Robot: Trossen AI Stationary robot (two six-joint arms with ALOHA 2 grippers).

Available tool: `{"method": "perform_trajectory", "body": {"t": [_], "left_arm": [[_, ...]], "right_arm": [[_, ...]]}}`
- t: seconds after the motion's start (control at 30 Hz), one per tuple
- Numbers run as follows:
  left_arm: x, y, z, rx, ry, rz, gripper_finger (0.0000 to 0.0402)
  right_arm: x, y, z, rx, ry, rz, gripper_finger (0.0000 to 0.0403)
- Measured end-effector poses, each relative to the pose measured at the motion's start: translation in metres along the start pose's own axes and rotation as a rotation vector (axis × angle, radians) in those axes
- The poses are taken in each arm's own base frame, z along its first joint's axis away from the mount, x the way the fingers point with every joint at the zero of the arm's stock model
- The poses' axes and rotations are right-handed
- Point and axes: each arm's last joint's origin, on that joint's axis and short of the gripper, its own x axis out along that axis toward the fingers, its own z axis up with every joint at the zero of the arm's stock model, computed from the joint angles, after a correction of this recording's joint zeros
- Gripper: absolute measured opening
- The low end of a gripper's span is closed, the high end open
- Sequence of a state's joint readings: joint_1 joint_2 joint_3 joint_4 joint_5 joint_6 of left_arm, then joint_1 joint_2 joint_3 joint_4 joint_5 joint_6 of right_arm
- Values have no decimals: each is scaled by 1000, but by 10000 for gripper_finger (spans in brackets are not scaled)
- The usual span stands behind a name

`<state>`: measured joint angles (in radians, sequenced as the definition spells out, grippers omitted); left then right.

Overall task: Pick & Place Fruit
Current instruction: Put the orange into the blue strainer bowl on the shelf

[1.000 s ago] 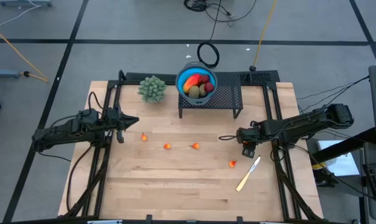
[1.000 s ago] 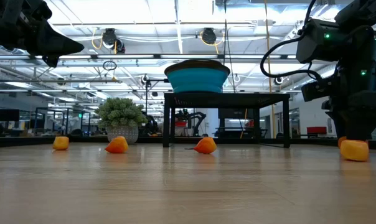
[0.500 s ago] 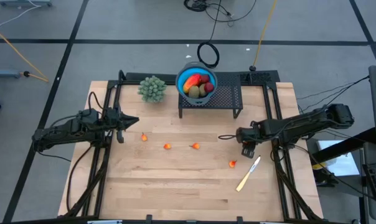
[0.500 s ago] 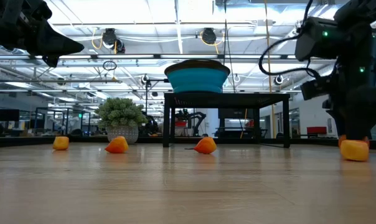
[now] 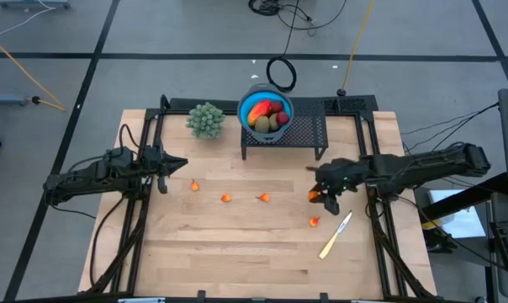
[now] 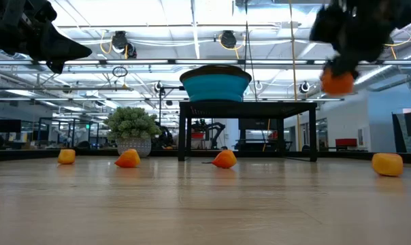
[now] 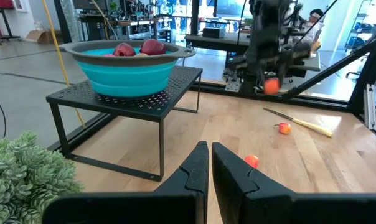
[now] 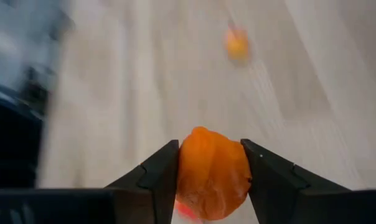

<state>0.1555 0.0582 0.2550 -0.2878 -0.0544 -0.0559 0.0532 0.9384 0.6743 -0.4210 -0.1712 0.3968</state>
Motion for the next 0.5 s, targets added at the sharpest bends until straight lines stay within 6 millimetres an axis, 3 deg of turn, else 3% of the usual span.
{"method": "perform_trajectory", "body": {"t": [0.3,0.5], "left_arm": [[0,0,0,0,0,0,21],[0,0,0,0,-1,0,21]], "right_arm": [[-43,23,35,-177,-525,211,155],[-68,33,48,-226,-778,306,155]]}}
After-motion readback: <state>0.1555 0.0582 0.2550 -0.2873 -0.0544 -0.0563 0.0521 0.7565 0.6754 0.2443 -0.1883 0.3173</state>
